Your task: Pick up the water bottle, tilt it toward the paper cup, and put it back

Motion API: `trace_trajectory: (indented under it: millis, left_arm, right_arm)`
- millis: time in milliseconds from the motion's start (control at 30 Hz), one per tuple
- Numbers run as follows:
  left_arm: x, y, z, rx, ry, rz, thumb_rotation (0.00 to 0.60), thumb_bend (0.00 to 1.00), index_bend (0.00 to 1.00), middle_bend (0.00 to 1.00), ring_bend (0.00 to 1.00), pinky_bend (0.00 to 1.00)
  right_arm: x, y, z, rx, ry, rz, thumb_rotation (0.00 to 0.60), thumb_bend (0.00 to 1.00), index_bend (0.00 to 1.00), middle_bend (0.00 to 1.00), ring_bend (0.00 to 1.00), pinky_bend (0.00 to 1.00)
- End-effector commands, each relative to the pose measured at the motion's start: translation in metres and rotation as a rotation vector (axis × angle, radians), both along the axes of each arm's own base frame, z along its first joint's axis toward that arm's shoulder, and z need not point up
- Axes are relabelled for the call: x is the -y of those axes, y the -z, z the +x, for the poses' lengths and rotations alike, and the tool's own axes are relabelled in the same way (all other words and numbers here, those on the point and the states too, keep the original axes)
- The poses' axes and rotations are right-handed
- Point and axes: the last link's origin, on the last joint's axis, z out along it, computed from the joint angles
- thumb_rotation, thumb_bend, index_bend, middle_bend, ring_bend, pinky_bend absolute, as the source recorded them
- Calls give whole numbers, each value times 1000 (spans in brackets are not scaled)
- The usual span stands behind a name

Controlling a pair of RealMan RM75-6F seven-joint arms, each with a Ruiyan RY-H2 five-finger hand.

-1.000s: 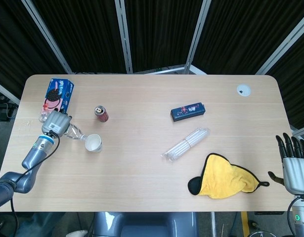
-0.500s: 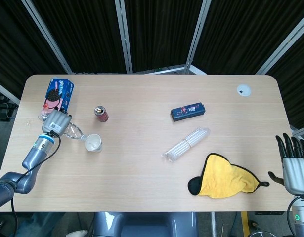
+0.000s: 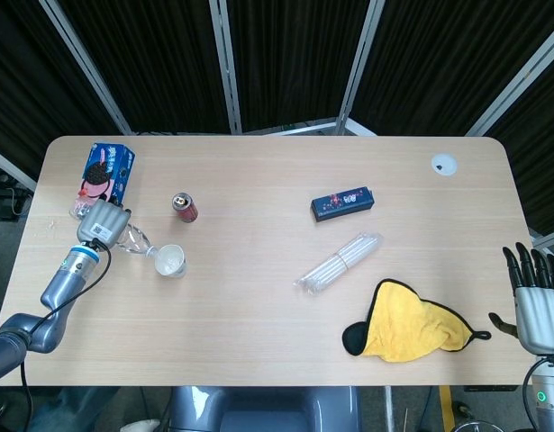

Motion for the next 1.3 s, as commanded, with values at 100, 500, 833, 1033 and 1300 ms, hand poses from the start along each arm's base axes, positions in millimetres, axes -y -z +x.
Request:
trace_trajectory:
  millis: [100, 500, 833, 1033, 1300]
  left_arm:
    - [1, 0, 0, 1, 2, 1, 600, 327, 562, 479, 277, 324]
    - [2, 3, 1, 49, -17, -4, 600, 329, 562, 479, 277, 321]
    - [5, -6, 1, 258, -94, -6, 600, 329, 571, 481, 277, 324]
    - [8, -22, 1, 582, -222, -5, 600, 326, 573, 484, 277, 325]
    - [11, -38, 2, 1110, -333, 10, 600, 309, 577, 483, 277, 324]
  right_arm:
    - [0, 0, 0, 0, -1, -1, 600, 0, 0, 0, 0, 0]
    - [0, 0, 0, -3, 2, 1, 600, 0, 0, 0, 0, 0]
    - [0, 0, 0, -1, 3, -1, 600, 0, 0, 0, 0, 0]
    - [-1, 0, 0, 1, 1, -1, 600, 0, 0, 0, 0, 0]
    - [-2, 1, 2, 3, -7, 4, 600, 0, 0, 0, 0, 0]
